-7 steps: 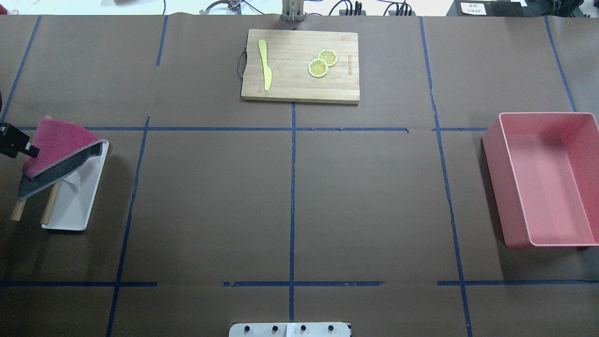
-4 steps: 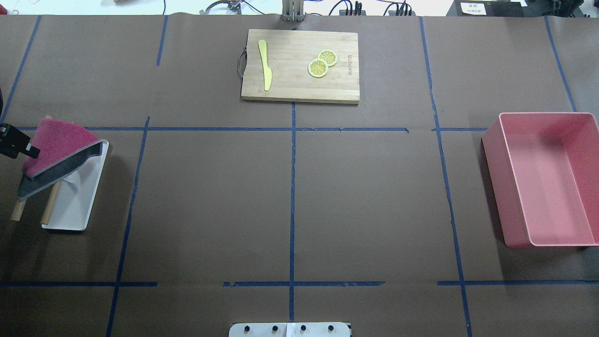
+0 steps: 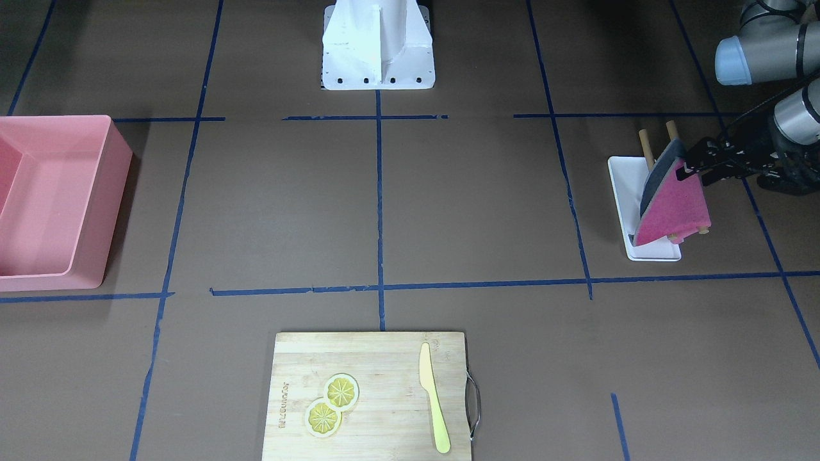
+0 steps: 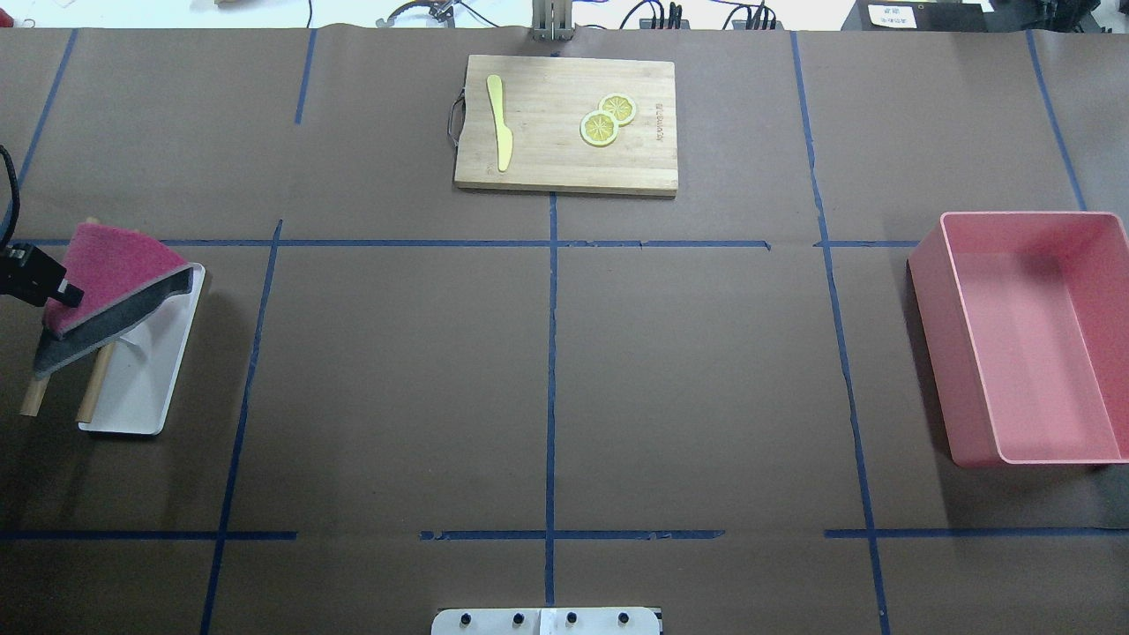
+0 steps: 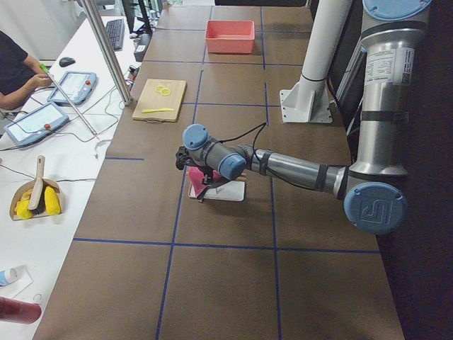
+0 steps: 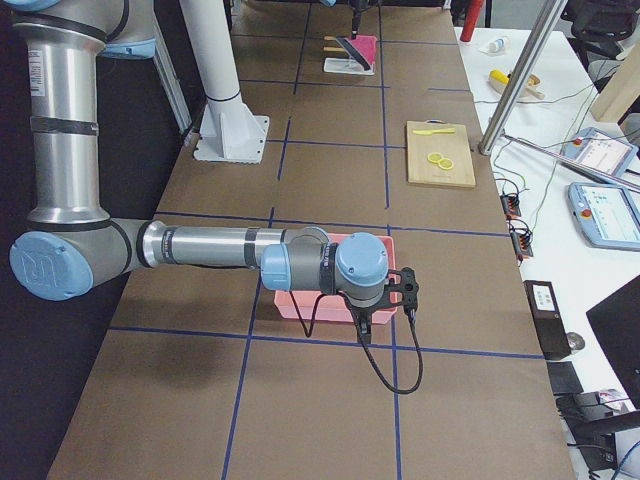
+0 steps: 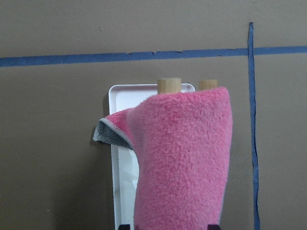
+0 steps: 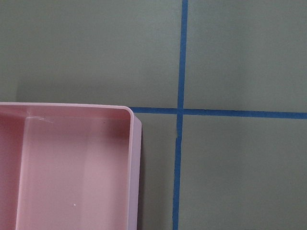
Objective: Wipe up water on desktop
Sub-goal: 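Grasp the pink-and-grey cloth on the white tray with the left gripper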
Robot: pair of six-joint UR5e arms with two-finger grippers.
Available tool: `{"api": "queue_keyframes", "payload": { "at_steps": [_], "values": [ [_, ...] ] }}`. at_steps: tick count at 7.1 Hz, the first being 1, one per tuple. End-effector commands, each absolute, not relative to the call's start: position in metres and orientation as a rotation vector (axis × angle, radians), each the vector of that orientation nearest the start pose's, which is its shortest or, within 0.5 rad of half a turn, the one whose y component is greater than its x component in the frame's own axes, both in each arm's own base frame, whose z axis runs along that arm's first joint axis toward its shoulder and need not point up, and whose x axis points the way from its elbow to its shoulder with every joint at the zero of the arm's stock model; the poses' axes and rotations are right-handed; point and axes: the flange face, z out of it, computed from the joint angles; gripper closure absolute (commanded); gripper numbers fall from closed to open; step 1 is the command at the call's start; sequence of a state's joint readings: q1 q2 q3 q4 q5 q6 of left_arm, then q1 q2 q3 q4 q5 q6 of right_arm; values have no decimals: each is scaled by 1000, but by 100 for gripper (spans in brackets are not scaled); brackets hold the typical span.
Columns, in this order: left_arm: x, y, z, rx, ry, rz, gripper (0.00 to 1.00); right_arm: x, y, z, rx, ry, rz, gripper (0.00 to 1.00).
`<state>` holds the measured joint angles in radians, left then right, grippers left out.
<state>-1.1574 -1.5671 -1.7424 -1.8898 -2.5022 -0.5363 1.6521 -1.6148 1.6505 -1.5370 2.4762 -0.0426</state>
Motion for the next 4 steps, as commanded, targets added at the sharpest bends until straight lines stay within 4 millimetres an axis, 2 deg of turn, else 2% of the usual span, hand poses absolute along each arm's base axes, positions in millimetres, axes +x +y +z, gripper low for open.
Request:
{"api": "queue_keyframes", "payload": {
  "at_steps": [1,4],
  "values": [
    [151,-477,530,-18,1017,116,52,93,-471,626,121,-900,5,0],
    [147,-475,528,-17,1021,111,62,93,-471,627,120,-901,7,0]
  ]
}}
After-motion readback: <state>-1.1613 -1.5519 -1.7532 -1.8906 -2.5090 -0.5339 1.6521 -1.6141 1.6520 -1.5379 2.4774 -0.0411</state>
